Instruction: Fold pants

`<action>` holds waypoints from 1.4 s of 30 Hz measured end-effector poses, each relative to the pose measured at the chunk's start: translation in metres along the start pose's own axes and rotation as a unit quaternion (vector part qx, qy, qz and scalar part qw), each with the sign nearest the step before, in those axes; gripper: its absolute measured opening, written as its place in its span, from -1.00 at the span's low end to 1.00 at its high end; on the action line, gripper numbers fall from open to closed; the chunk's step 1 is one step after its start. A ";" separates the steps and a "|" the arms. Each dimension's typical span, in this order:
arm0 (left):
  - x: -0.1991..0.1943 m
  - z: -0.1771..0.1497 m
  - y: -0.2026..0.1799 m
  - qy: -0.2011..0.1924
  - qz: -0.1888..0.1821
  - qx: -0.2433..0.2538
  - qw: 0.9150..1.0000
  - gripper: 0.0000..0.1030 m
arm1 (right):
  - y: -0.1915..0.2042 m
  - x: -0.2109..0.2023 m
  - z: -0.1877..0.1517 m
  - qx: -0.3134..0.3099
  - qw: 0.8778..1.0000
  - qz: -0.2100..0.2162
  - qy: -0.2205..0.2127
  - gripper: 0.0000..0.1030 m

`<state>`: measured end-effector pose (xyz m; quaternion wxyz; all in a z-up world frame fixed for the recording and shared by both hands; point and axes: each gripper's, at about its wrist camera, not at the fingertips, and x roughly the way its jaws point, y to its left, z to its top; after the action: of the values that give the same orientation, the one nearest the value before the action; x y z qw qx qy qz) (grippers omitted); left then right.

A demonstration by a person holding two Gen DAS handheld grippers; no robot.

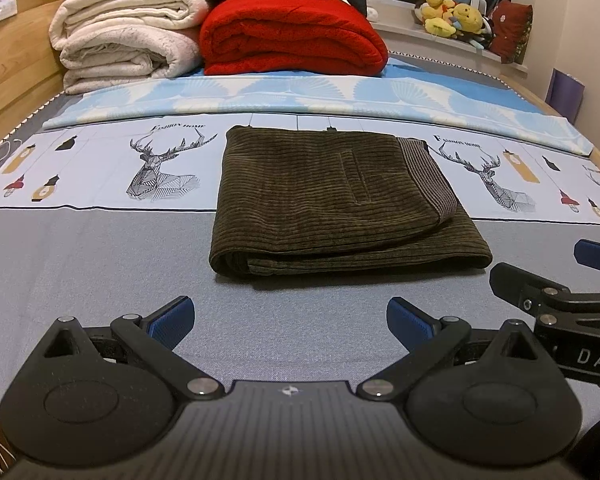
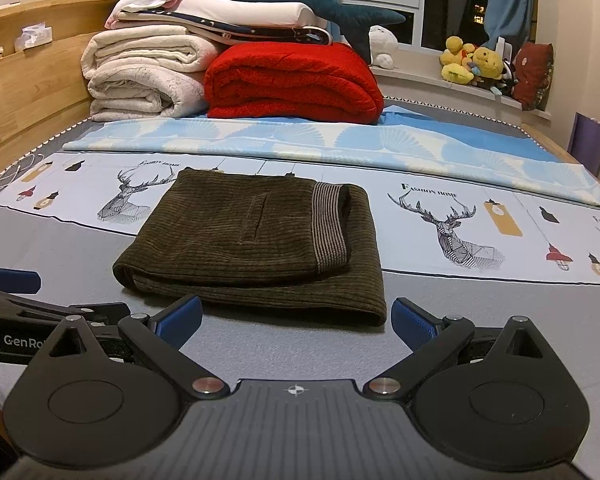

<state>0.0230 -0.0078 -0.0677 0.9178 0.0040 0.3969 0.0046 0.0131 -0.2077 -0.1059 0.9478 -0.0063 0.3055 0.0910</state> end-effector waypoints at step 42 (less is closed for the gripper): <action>0.001 -0.001 0.001 0.003 0.001 -0.004 1.000 0.99 | 0.001 0.002 -0.003 0.002 1.000 0.001 0.003 0.95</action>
<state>0.0224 -0.0069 -0.0689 0.9165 0.0007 0.4000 0.0072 0.0131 -0.2068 -0.1092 0.9467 -0.0045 0.3088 0.0914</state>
